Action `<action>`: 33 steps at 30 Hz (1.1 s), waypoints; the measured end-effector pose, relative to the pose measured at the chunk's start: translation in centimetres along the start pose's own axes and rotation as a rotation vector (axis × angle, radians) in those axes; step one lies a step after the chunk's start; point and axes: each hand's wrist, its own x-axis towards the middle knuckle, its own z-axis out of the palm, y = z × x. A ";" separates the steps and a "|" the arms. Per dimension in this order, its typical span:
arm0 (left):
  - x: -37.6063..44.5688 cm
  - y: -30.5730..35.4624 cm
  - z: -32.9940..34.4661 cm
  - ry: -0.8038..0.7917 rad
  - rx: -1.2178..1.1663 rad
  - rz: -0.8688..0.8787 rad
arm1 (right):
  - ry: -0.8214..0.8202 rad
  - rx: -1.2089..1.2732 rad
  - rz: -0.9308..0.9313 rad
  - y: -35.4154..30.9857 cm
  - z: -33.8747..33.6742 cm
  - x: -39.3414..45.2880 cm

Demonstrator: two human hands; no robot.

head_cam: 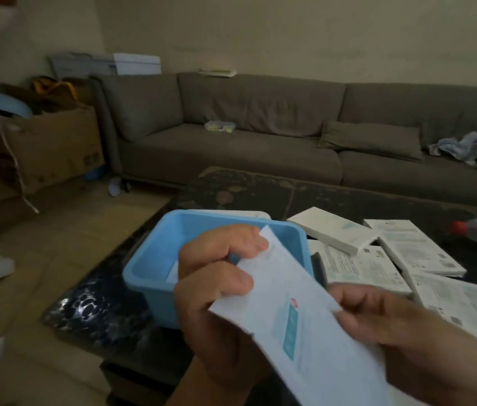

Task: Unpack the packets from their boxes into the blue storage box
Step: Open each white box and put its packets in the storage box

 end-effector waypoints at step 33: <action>1.3 -6.4 -13.3 -0.375 0.785 -0.848 | 0.134 -1.684 0.008 -1.6 3.5 20.0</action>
